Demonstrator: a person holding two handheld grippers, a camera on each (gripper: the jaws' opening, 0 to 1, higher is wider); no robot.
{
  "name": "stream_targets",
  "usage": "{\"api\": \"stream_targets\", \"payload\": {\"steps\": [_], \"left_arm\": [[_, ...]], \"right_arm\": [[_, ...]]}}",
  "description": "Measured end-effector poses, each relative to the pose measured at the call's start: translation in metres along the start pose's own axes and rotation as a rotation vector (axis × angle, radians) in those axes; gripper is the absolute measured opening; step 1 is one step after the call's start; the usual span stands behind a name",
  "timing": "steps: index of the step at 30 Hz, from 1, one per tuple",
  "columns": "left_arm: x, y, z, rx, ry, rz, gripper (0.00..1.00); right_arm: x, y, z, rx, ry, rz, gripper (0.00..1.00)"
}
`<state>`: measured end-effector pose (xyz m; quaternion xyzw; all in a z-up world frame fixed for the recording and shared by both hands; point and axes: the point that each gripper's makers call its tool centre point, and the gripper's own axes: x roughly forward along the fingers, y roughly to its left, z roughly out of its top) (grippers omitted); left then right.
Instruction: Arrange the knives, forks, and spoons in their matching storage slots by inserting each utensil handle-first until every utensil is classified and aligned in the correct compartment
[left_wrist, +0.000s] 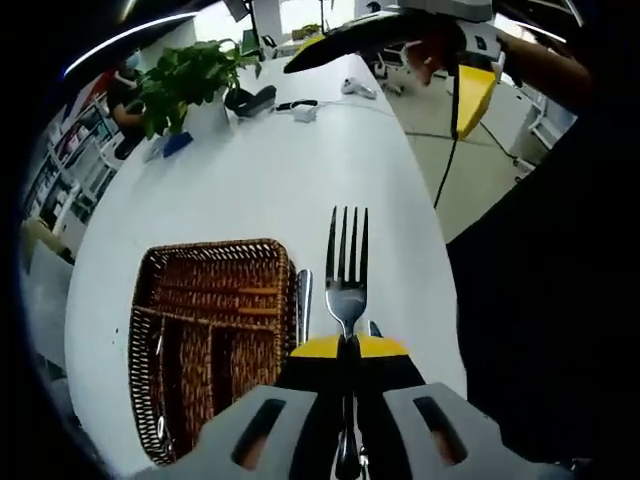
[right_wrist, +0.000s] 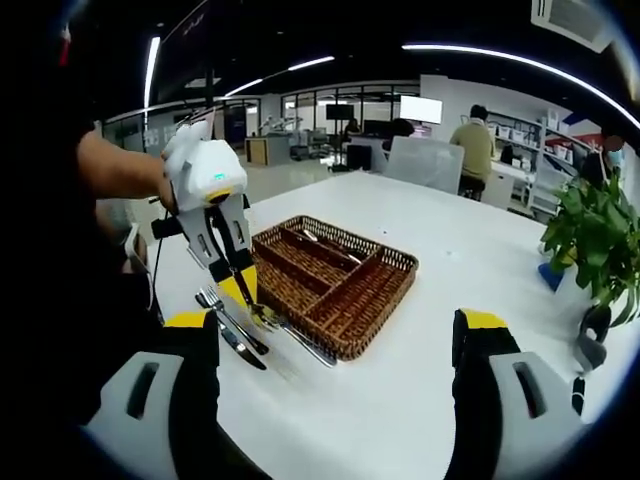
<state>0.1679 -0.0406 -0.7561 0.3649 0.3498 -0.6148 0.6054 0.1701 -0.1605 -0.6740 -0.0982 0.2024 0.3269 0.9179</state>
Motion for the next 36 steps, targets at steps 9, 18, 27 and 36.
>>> {"api": "stream_targets", "payload": {"steps": [9,18,27,36], "left_arm": [[-0.033,0.002,-0.001,0.026,0.052,0.038,0.00],[-0.055,0.007,0.002,0.026,0.053,0.057,0.00],[-0.054,0.007,-0.003,0.030,0.064,0.050,0.00],[-0.055,0.017,-0.001,0.053,0.058,0.055,0.00]], "right_arm": [[0.007,0.003,0.007,-0.012,-0.010,0.020,1.00],[0.013,0.007,0.013,-0.029,-0.017,0.043,1.00],[0.015,0.010,0.011,-0.018,-0.023,0.043,1.00],[0.010,0.008,0.018,0.011,-0.045,0.018,1.00]]}}
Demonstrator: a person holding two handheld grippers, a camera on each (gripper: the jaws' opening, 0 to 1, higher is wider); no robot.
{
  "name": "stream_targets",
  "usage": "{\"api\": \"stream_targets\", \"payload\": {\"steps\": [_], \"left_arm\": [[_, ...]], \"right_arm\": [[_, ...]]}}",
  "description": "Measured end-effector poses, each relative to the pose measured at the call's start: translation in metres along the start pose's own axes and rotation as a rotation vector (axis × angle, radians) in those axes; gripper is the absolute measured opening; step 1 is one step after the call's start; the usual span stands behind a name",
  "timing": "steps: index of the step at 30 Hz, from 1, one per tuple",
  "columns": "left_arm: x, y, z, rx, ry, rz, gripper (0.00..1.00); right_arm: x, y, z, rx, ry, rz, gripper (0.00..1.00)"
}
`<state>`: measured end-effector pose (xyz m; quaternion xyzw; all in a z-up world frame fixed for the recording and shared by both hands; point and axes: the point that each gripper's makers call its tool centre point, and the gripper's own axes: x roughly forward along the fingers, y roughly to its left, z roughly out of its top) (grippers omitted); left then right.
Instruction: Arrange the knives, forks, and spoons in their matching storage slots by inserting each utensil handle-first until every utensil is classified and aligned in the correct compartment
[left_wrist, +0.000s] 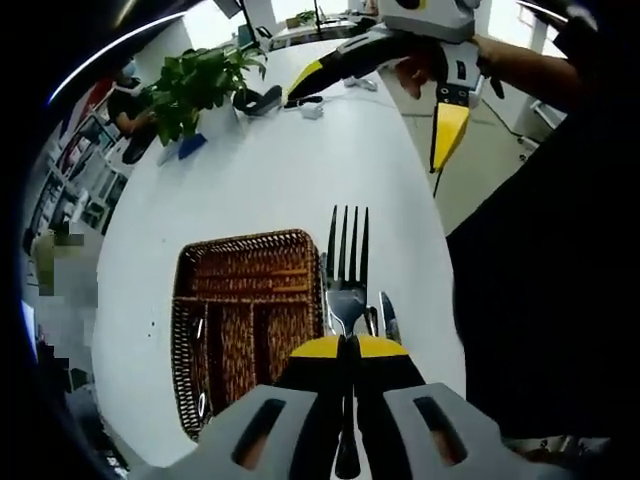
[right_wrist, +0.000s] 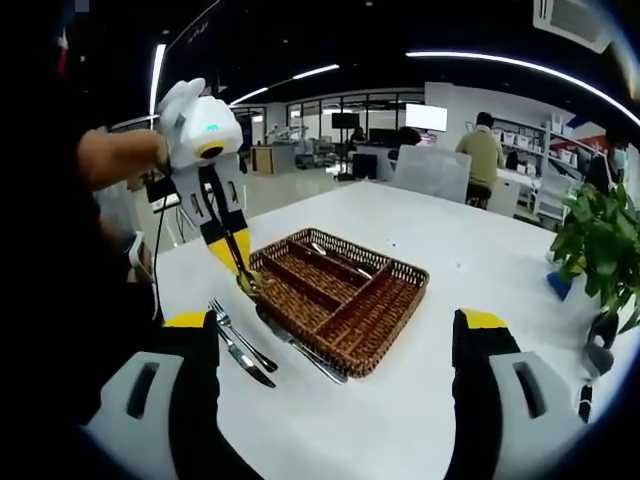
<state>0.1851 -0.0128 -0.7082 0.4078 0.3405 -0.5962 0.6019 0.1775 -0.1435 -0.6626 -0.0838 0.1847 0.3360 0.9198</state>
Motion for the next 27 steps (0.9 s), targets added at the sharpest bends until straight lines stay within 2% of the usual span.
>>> {"api": "stream_targets", "payload": {"steps": [9,27], "left_arm": [[-0.008,0.020,-0.002,0.009,-0.004,0.016,0.00],[-0.021,0.071,-0.008,0.015,0.006,0.058,0.00]], "right_arm": [[-0.002,-0.001,0.002,0.011,-0.007,-0.013,1.00],[-0.002,-0.006,0.008,0.017,-0.007,-0.020,1.00]]}}
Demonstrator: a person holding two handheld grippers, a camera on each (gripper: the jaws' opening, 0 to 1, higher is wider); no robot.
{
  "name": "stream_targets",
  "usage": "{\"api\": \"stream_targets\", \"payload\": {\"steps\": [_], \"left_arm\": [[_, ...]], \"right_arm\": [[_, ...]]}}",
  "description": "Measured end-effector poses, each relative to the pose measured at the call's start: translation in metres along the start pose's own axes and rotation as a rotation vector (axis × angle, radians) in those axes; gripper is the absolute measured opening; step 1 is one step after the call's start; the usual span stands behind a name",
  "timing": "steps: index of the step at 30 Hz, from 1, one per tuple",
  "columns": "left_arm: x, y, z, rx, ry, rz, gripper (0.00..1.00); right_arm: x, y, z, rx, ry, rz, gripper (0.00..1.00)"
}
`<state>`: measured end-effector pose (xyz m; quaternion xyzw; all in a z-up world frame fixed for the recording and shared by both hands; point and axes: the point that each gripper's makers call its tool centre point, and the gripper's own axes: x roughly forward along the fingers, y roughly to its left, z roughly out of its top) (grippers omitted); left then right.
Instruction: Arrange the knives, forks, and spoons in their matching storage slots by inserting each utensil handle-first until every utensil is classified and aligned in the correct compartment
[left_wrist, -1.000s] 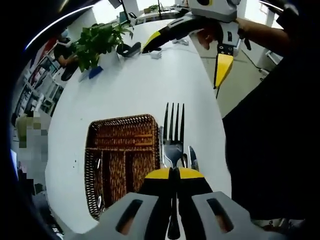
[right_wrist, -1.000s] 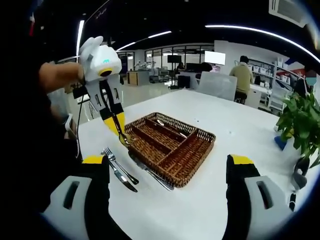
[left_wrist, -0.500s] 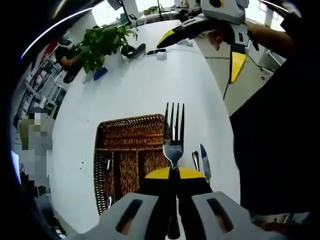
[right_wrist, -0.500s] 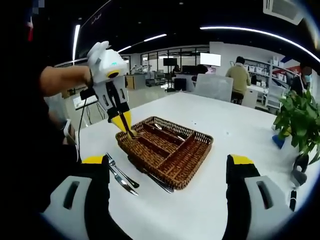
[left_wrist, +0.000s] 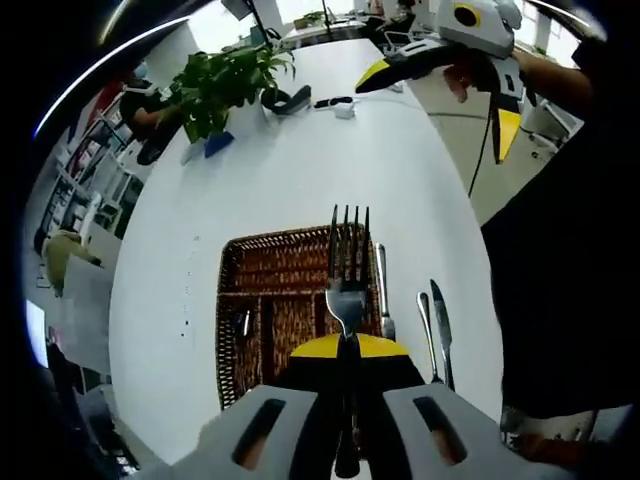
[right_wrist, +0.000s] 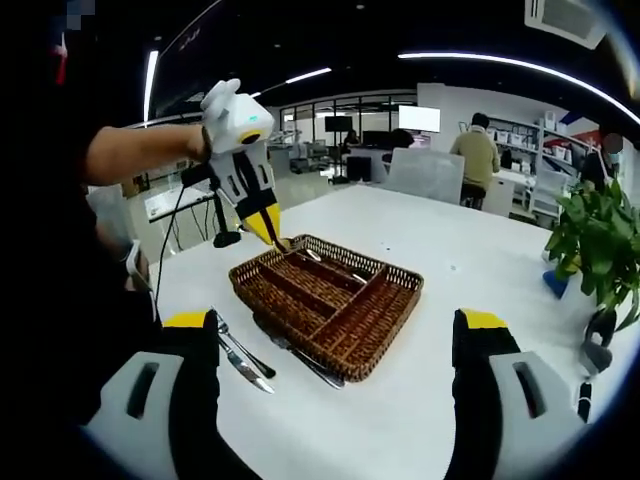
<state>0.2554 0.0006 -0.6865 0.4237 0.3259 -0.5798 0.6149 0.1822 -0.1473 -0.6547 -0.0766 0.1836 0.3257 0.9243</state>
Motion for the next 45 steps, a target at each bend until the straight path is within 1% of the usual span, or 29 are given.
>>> {"api": "stream_targets", "payload": {"steps": [2,6,10,16,20,23,30,35,41,45], "left_arm": [[-0.001,0.006,-0.002,0.001,0.003,0.008,0.00],[0.000,0.014,-0.003,-0.008,-0.002,0.006,0.00],[0.000,0.026,-0.008,0.004,0.024,0.010,0.00],[-0.004,0.042,-0.010,0.013,0.038,0.025,0.00],[-0.005,0.055,-0.009,0.010,0.033,0.034,0.00],[-0.004,0.062,-0.013,0.014,0.046,0.040,0.00],[-0.003,0.077,-0.015,0.016,0.049,0.047,0.00],[0.001,0.088,-0.020,0.020,0.059,0.051,0.00],[0.005,0.097,-0.023,0.009,0.056,0.051,0.00],[0.013,0.102,-0.027,0.001,0.057,0.051,0.00]], "right_arm": [[0.000,0.000,0.001,0.000,-0.001,0.001,1.00],[0.001,-0.001,0.002,0.001,-0.003,0.000,1.00],[0.000,-0.002,0.002,0.000,-0.001,-0.002,1.00],[0.001,-0.003,0.003,0.003,-0.001,-0.007,1.00],[0.001,-0.004,0.003,0.005,-0.002,-0.009,1.00],[0.002,-0.006,0.004,0.005,-0.001,-0.011,1.00],[0.002,-0.011,0.006,0.011,-0.009,-0.022,1.00],[0.003,-0.013,0.005,0.015,-0.007,-0.026,1.00],[0.005,-0.018,0.004,0.025,-0.007,-0.037,1.00],[0.007,-0.020,0.004,0.026,-0.003,-0.037,1.00]]}}
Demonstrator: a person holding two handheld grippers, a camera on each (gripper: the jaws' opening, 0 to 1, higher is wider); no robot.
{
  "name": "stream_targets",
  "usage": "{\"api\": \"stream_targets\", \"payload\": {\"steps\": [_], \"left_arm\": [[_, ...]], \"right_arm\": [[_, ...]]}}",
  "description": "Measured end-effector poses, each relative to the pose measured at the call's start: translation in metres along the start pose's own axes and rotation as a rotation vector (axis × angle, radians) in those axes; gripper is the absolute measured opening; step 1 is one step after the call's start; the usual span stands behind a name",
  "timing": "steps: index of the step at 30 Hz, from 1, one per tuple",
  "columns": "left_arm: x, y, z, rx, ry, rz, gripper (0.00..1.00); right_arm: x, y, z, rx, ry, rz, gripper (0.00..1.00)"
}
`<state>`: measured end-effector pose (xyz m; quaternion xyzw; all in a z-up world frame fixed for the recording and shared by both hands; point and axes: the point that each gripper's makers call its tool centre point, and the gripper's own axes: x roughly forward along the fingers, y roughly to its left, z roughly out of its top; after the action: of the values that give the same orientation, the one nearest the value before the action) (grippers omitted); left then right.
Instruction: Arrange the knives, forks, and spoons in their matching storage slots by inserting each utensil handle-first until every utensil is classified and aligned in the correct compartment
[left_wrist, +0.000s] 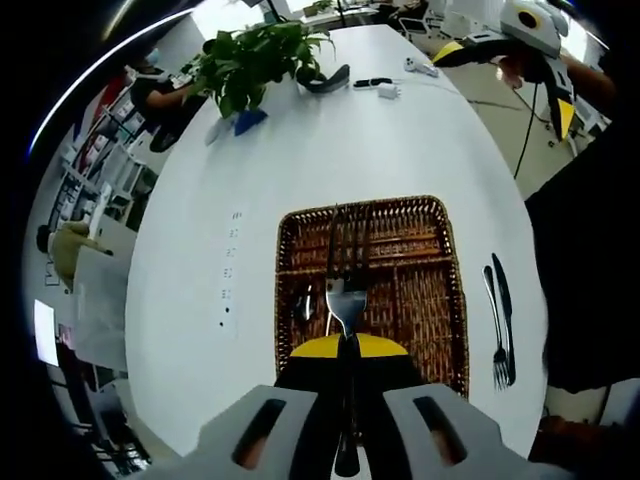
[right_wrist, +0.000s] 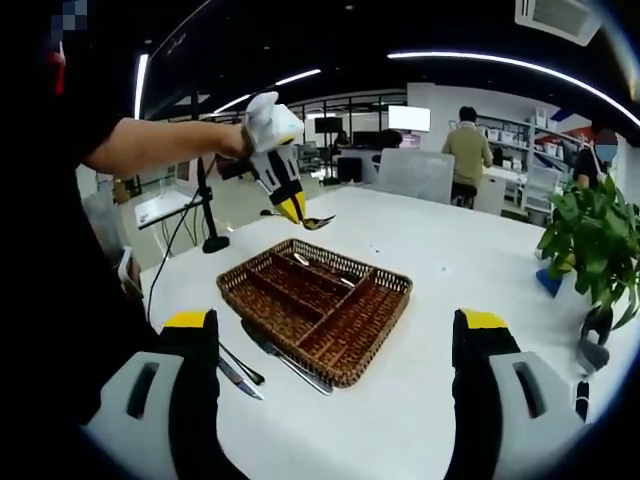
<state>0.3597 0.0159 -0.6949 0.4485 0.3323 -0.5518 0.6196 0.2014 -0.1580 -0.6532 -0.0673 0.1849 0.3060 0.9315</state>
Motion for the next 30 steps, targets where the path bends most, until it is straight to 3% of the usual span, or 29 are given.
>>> {"api": "stream_targets", "payload": {"steps": [11,30], "left_arm": [[0.024,0.005,-0.016,-0.007,0.013,-0.008,0.00],[0.062,-0.003,-0.034,-0.036,0.026,-0.033,0.00]], "right_arm": [[0.006,-0.006,-0.001,0.014,0.010,-0.004,1.00],[0.010,-0.011,-0.005,0.030,0.025,-0.003,1.00]]}}
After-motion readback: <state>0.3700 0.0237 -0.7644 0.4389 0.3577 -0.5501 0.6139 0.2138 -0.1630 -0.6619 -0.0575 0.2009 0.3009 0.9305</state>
